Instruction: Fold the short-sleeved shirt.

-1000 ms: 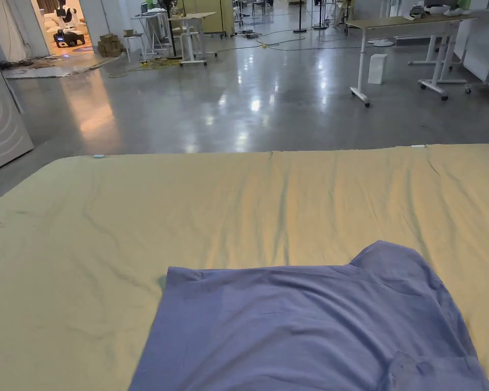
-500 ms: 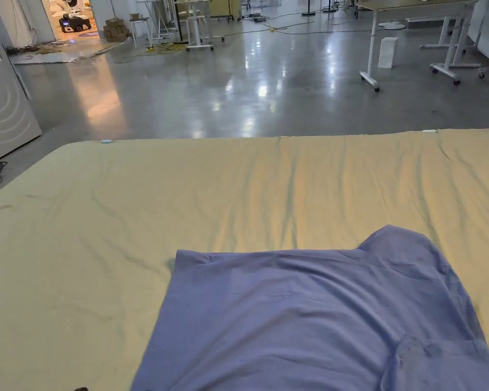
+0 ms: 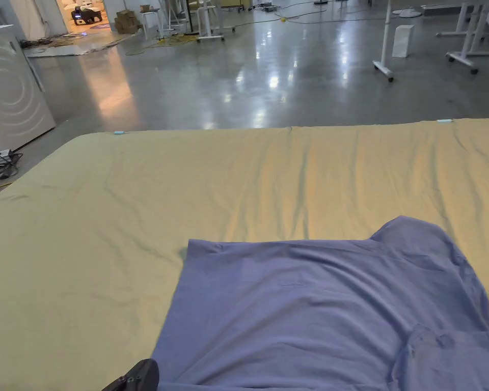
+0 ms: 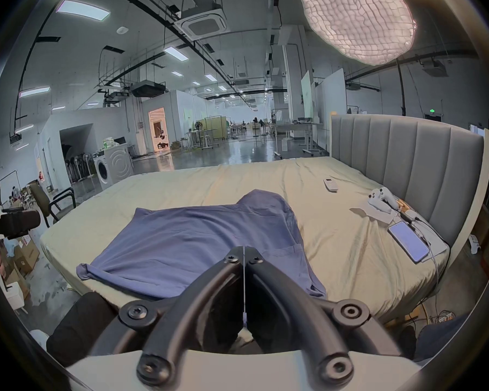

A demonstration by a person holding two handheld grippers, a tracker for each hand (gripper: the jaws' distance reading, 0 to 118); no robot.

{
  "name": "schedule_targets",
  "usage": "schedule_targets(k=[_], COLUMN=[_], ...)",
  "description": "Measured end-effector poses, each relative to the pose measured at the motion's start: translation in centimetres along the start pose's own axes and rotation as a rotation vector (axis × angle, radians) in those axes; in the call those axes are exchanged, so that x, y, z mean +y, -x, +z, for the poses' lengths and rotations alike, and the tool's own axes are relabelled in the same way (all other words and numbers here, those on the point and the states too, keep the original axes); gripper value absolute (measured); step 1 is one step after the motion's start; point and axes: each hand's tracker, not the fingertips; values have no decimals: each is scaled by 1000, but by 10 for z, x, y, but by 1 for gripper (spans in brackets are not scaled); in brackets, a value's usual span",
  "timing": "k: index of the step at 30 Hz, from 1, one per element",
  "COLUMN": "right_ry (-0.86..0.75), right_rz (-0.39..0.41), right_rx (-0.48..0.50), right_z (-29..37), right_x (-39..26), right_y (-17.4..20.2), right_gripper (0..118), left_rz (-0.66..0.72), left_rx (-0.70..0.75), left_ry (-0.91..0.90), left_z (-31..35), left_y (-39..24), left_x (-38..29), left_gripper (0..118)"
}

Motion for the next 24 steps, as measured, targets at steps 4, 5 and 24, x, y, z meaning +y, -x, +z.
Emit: schedule_targets(k=[4,5,24], right_ry=[22,28,145], right_rz=[-3,-1,19], right_rx=[-1,-1,22], right_z=[0,0,-13], right_x=[-5,-7,-25], right_y=[-3,-3,0], right_gripper=[0,0,0], left_rz=[16,27,178], left_rx=[54,56,125], left_ry=[26,42,419], left_z=[-2,-3,-134], left_y=[16,21,123], left_x=[-6,-8,-105], left_gripper=[0,0,58])
